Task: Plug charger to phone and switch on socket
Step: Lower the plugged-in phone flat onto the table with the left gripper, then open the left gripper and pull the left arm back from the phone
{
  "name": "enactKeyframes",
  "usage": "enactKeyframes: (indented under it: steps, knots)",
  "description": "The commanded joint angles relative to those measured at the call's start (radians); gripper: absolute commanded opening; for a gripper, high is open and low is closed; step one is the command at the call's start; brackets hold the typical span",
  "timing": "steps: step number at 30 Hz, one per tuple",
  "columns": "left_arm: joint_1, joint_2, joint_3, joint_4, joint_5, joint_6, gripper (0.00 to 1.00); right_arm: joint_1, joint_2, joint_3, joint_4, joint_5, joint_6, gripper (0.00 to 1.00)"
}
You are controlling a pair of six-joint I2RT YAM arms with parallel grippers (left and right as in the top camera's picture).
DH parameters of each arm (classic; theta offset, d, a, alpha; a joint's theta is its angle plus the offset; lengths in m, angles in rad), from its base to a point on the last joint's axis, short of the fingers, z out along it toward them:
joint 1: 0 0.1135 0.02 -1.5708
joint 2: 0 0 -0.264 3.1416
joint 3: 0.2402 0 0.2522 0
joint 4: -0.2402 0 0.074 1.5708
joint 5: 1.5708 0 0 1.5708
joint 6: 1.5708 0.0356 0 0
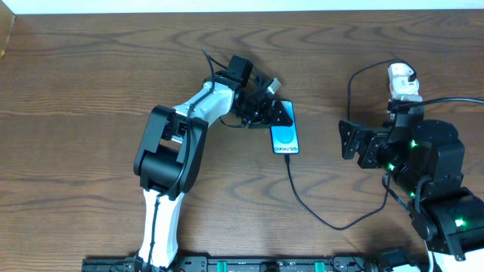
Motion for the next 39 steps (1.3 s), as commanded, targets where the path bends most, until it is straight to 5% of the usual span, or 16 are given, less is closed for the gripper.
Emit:
enactKeyframes:
  steps: [1,39]
  knots:
    - [0.001,0.003,0.008,-0.004,0.007,0.016,0.78,-0.005,-0.001,0.013,-0.007,0.004,0.011,0.99]
    - [0.112,-0.100,0.009,-0.101,0.006,0.016,0.82,-0.005,0.111,0.013,0.039,-0.071,0.011,0.99]
